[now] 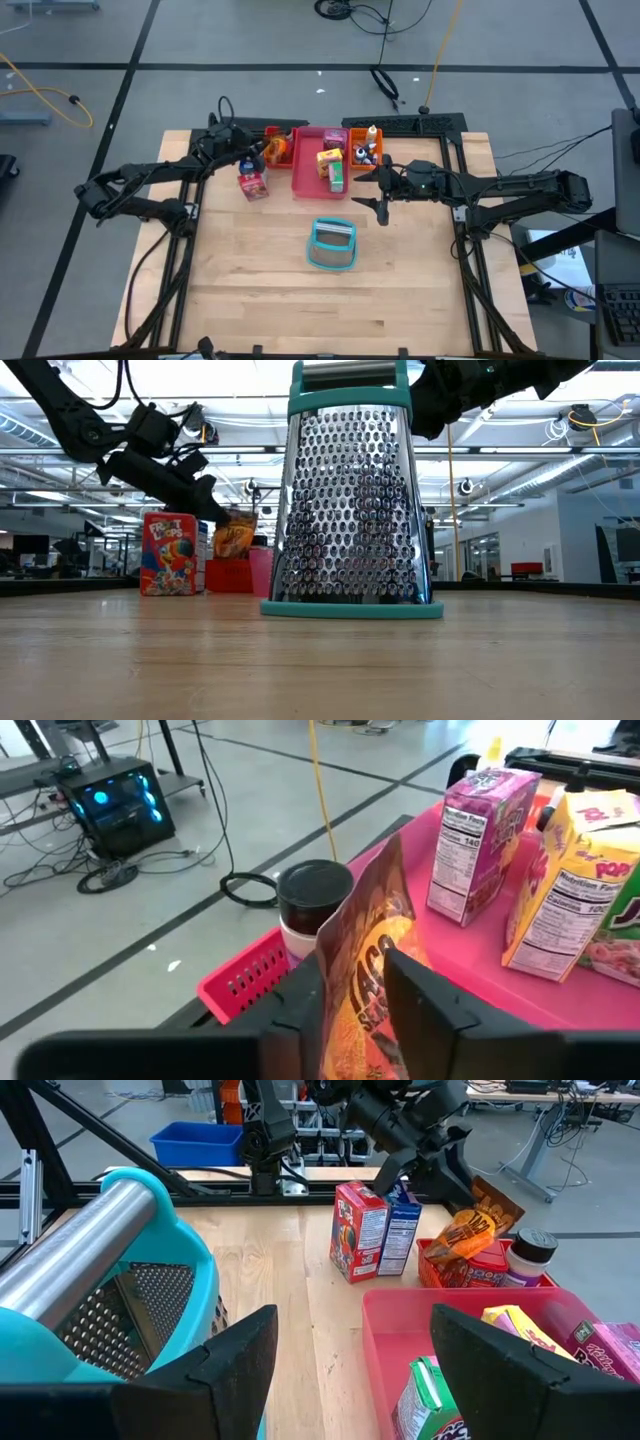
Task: Pick & Place Kitchen Items
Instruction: Put the orange seasoning bag into the red bin, then put the red cereal box into the pink bin
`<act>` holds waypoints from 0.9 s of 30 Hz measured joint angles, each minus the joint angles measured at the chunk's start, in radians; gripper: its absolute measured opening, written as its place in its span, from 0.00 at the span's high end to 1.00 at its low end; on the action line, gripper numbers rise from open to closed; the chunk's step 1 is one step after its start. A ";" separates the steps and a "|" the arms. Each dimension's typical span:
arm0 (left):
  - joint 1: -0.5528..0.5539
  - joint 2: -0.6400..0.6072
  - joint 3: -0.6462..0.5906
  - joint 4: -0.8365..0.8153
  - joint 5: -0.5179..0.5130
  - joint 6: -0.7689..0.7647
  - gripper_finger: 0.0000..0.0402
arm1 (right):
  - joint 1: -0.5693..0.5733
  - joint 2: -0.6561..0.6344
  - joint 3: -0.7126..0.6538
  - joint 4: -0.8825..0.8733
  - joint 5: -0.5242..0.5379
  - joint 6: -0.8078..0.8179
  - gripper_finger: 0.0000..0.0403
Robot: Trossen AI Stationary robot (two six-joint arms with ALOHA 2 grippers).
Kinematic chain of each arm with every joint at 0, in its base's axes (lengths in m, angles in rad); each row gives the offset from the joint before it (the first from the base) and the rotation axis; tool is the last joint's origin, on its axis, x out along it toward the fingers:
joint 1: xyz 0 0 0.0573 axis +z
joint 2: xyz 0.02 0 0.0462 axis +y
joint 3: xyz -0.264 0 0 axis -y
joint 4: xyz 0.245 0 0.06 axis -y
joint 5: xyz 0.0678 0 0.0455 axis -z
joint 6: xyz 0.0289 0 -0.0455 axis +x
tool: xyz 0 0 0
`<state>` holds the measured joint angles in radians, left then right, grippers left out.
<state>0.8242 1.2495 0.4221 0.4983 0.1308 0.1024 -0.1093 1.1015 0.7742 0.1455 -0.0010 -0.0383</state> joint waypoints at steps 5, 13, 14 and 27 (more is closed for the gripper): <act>0.000 0.000 0.000 0.028 0.001 -0.005 0.67 | 0.000 0.000 0.000 0.000 0.000 0.000 0.37; 0.000 -0.031 0.000 0.072 -0.024 -0.035 0.62 | 0.000 0.000 0.000 -0.001 0.000 0.000 0.37; 0.000 -0.041 0.000 0.070 0.008 -0.036 0.62 | 0.000 0.000 0.000 -0.001 0.000 0.000 0.37; 0.000 -0.249 0.000 -0.152 0.250 -0.061 0.62 | 0.000 0.000 0.000 -0.001 0.000 -0.002 0.37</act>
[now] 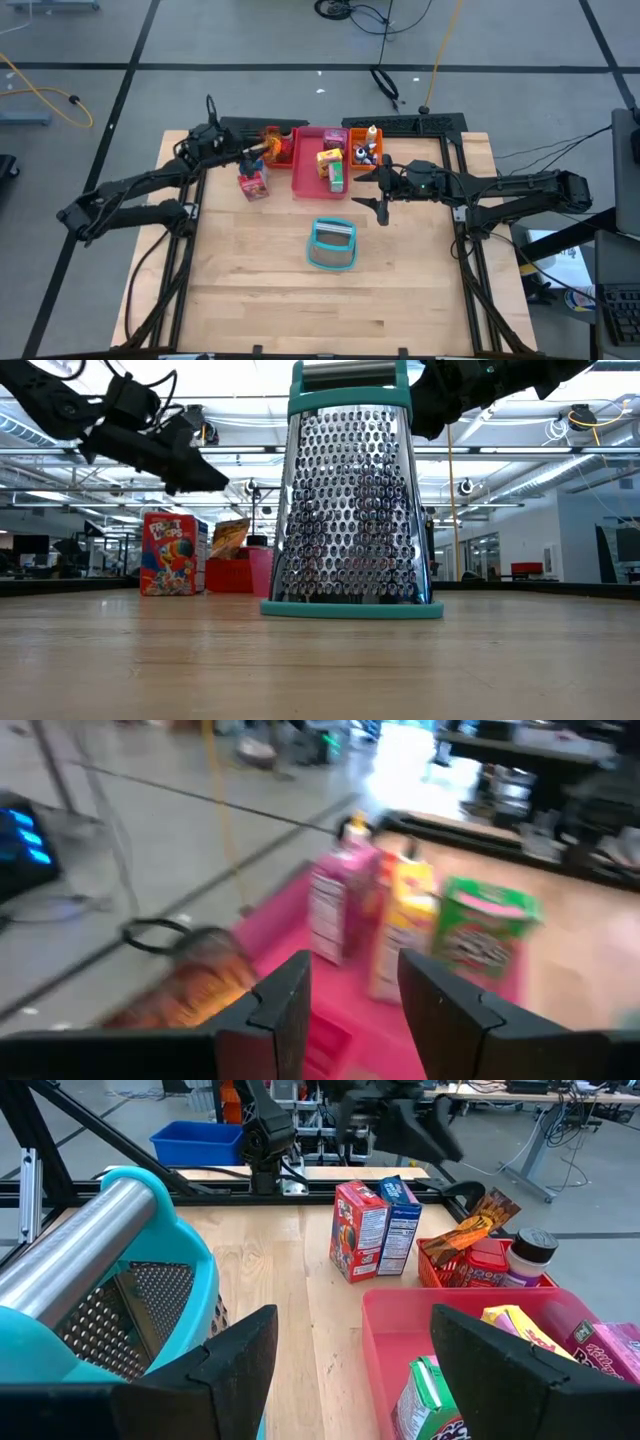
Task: Pick & Place Kitchen Items
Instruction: Put the red cereal box into the pink bin
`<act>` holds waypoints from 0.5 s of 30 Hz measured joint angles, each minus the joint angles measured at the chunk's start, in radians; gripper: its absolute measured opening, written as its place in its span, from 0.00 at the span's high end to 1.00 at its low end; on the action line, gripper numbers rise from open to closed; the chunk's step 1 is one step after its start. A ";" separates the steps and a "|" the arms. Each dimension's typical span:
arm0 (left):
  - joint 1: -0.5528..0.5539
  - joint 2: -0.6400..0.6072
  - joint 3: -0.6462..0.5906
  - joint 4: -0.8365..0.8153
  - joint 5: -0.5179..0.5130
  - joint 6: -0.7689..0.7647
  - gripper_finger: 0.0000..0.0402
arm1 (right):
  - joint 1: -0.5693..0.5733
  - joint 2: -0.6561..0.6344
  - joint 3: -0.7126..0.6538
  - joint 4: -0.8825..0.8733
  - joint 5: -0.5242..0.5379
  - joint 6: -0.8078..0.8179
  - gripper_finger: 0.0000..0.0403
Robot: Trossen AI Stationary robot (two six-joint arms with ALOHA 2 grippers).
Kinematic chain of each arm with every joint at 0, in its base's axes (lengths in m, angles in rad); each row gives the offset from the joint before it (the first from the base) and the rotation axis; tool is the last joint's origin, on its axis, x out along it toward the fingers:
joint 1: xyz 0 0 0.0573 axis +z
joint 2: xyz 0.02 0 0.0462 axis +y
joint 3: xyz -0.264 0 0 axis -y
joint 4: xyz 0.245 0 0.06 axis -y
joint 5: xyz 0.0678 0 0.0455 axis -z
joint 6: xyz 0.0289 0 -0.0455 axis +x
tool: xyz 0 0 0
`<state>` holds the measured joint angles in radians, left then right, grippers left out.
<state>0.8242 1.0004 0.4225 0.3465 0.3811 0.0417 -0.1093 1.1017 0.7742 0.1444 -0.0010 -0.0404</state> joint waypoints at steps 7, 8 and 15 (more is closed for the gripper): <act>0.000 -0.152 0.000 -0.313 0.063 0.118 0.62 | 0.000 0.000 0.000 -0.002 0.000 0.000 0.37; 0.000 -0.172 0.000 -0.345 0.063 0.133 0.62 | 0.000 0.000 0.000 -0.002 0.000 0.000 0.37; -0.007 -0.280 0.000 -0.403 0.056 0.091 0.62 | 0.000 0.000 0.000 -0.002 0.000 0.001 0.37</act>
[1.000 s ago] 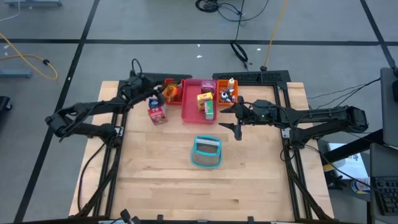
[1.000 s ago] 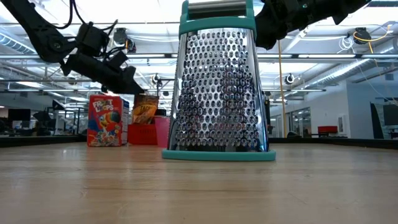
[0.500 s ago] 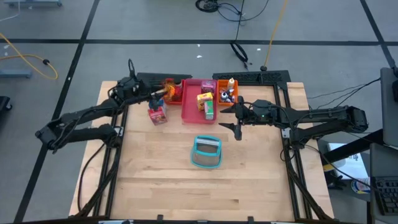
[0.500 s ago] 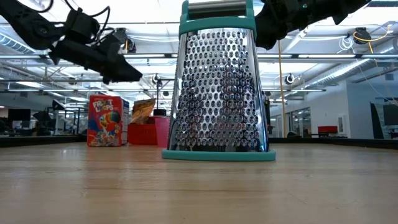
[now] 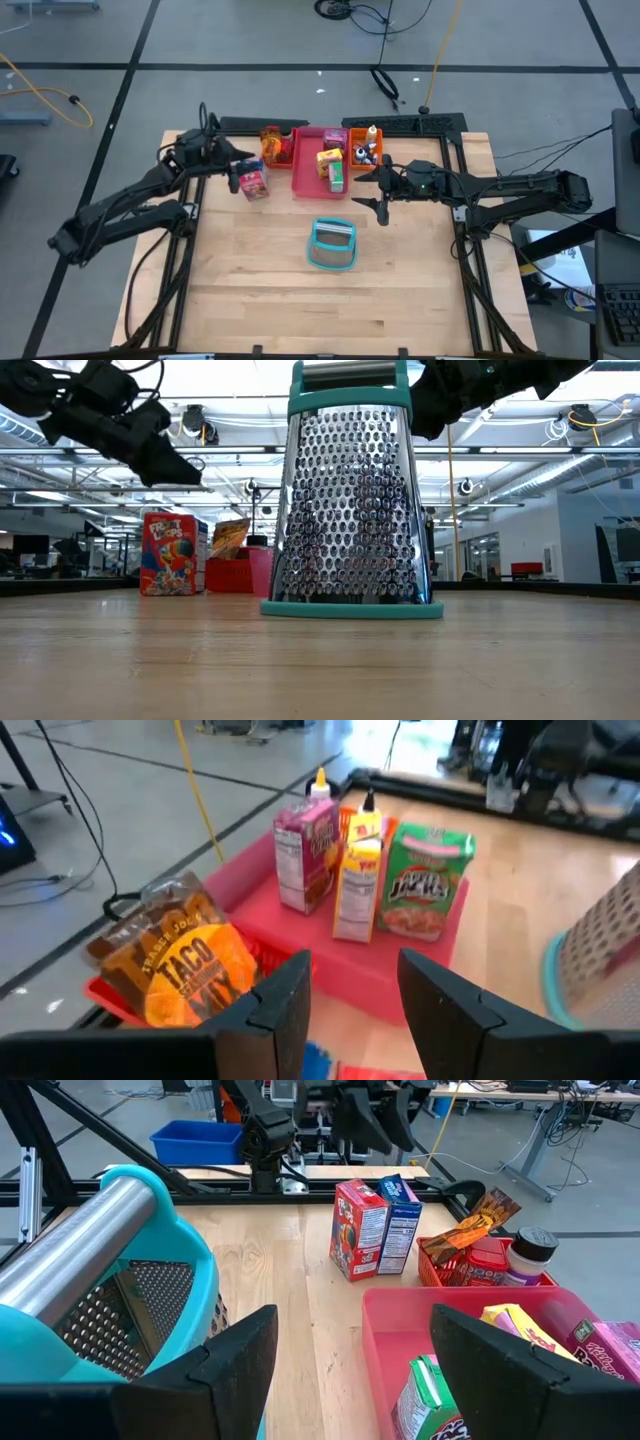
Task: Pick & Place Kitchen Items
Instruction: Put the red cereal box into the pink bin
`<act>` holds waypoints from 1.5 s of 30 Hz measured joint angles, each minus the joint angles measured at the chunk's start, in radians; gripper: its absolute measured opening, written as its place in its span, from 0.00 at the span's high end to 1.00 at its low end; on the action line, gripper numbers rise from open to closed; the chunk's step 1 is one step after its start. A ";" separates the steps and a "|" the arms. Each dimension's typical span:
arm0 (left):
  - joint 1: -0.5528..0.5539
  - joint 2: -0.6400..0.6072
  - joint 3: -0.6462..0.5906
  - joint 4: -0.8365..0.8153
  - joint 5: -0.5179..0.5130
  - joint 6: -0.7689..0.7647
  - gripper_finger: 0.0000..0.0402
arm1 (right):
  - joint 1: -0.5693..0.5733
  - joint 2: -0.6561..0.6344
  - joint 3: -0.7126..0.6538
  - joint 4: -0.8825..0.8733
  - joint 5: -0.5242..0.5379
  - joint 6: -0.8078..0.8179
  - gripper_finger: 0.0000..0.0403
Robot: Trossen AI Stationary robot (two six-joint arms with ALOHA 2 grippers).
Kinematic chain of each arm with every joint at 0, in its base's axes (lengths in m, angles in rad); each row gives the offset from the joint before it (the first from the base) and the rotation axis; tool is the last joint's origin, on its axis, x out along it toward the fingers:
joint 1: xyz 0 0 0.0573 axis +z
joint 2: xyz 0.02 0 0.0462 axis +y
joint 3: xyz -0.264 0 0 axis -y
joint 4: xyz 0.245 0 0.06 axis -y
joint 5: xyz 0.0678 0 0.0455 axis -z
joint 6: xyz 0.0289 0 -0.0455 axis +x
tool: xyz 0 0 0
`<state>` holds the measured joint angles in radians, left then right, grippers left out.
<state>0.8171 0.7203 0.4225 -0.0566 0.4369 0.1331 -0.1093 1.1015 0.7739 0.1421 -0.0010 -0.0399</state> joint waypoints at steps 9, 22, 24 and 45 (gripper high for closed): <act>-0.163 -0.021 0.000 -0.114 -0.184 -0.123 0.62 | 0.000 0.000 0.000 0.000 0.000 -0.002 0.37; -0.444 -0.019 0.001 -0.206 -0.571 -0.162 0.62 | 0.000 0.000 0.000 0.002 0.000 -0.006 0.37; -0.483 -0.018 0.011 -0.245 -0.605 -0.167 0.62 | 0.000 0.000 0.000 0.002 0.000 -0.007 0.37; -0.715 0.129 0.018 -0.353 -1.000 -0.135 0.62 | -0.001 0.000 0.000 0.004 0.002 -0.010 0.37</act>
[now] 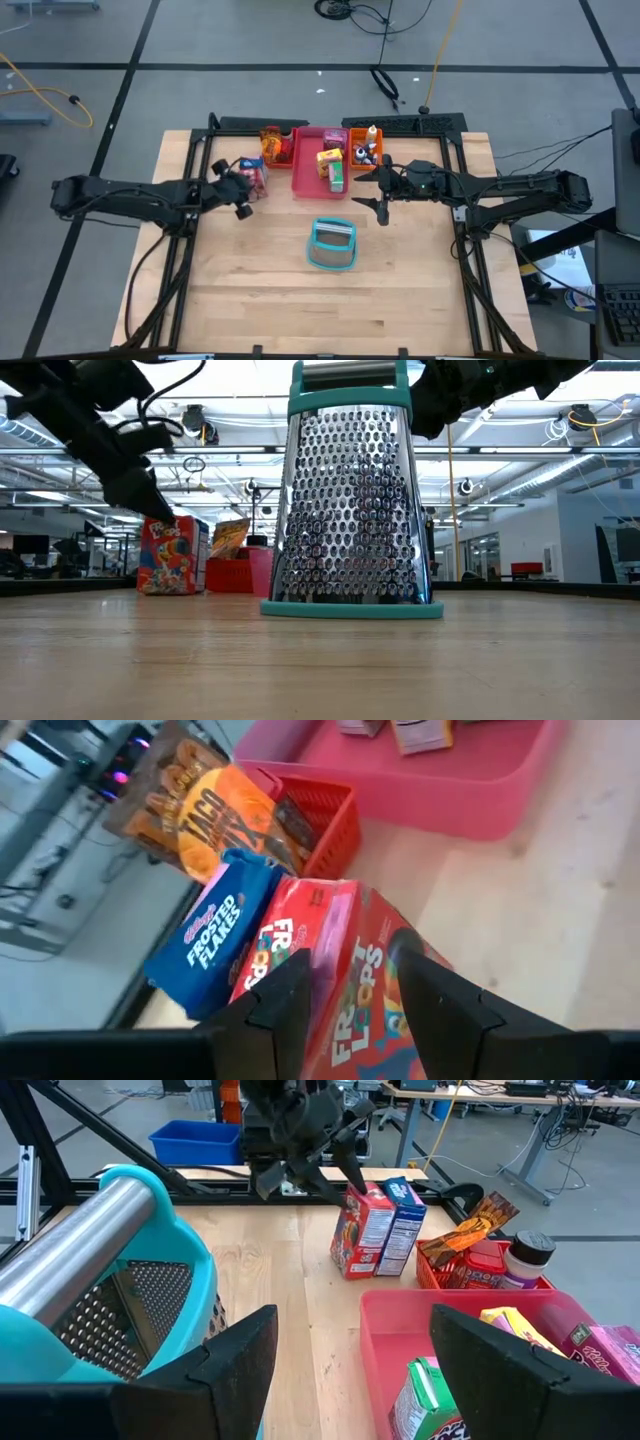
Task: Pick & Place Kitchen Items
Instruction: Put the red cereal box into the pink bin
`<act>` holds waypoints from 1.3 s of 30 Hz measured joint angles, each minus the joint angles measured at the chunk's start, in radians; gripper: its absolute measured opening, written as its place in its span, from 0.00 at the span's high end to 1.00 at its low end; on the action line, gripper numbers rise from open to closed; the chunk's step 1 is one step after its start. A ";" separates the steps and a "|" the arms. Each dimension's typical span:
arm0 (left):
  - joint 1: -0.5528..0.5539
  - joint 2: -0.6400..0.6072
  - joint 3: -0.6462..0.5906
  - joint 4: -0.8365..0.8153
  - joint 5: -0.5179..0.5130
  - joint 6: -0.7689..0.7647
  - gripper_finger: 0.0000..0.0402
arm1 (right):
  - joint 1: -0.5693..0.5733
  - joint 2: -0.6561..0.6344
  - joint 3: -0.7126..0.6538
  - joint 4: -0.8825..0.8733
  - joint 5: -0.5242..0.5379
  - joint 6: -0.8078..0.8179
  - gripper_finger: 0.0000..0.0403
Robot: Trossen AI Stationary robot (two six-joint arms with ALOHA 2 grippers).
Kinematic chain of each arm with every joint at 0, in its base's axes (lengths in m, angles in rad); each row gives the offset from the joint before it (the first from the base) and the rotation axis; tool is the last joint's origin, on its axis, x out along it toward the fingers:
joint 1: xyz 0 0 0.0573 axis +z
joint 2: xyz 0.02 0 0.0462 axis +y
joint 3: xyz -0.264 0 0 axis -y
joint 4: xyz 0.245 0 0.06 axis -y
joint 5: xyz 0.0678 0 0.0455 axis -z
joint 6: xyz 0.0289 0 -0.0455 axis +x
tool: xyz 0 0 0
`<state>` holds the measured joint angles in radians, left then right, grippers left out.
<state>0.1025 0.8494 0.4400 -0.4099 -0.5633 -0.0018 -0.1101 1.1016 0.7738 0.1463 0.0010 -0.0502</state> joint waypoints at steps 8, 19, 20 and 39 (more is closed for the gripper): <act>-0.029 0.135 0.002 -0.007 -0.096 -0.006 0.67 | 0.000 0.000 0.000 0.000 0.001 0.000 0.37; -0.107 0.132 0.024 0.005 -0.116 -0.043 0.99 | 0.000 0.000 0.000 0.000 0.002 -0.016 0.37; -0.115 0.132 0.039 -0.009 -0.115 -0.047 0.99 | 0.000 0.000 0.000 0.000 0.002 -0.017 0.37; -0.148 0.173 0.288 0.067 -0.175 0.203 1.00 | -0.001 0.000 -0.124 0.271 -0.001 -0.016 0.37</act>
<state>-0.0455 1.0228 0.7278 -0.3424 -0.7385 0.2015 -0.1112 1.1019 0.6498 0.4171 0.0002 -0.0658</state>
